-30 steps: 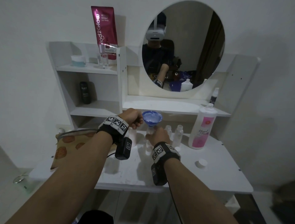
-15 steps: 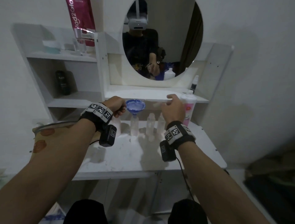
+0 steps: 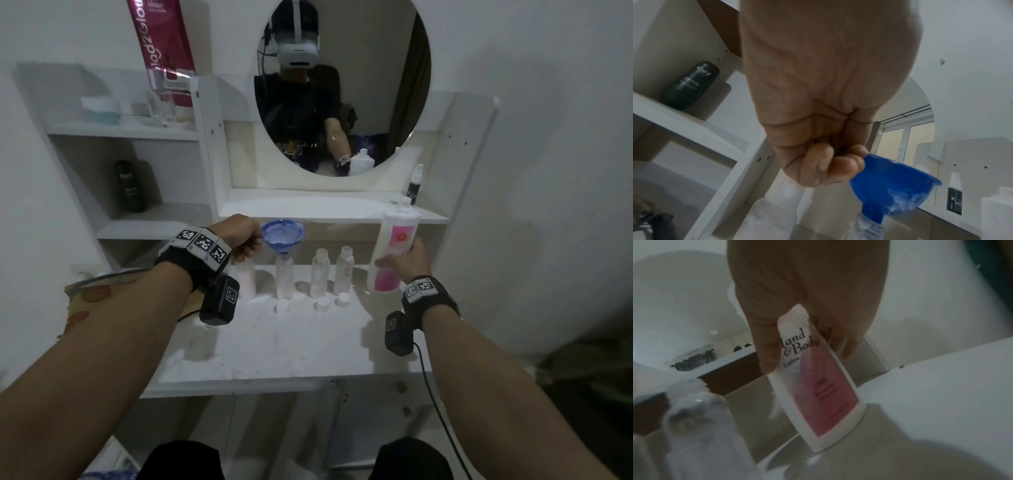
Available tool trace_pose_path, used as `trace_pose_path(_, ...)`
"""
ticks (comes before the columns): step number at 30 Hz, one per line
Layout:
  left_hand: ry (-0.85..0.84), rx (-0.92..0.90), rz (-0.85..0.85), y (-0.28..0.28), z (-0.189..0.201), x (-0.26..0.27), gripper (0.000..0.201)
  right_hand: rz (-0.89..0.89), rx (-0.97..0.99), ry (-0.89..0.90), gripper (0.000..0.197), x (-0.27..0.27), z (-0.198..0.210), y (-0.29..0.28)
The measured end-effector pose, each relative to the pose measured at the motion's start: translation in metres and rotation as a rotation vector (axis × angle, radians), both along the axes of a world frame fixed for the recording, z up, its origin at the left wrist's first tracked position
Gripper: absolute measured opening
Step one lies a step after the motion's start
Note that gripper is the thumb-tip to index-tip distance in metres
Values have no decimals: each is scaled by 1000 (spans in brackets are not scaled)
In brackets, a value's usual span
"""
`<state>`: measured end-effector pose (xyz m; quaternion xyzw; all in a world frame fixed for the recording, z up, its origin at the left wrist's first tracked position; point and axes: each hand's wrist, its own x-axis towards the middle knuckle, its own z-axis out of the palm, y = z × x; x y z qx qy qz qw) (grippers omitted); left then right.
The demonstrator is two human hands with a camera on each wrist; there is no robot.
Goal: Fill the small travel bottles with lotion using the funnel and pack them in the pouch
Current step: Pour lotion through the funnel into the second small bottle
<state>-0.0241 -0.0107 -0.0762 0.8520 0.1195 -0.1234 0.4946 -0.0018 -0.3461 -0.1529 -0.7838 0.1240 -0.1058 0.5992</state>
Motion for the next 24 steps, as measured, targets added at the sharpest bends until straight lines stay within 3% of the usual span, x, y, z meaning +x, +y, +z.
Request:
trace_pose_path(4, 20, 9, 7, -1, 3, -4, 28, 79, -55, -21, 54, 6, -4, -4)
trace_pose_path(8, 23, 11, 11, -3, 8, -9, 27, 54, -5, -54, 57, 2, -13, -5)
trace_pose_path(12, 35, 3, 5, -3, 9, -12, 26, 82, -175, -113, 57, -5, -6, 0)
trace_pose_path(19, 7, -5, -5, -4, 11, -16, 25, 191, -739, -392, 55, -6, 58, 14)
trace_pose_path(24, -16, 2, -27, -3, 11, -15, 23, 352, -1315, -353, 54, -7, 121, 41)
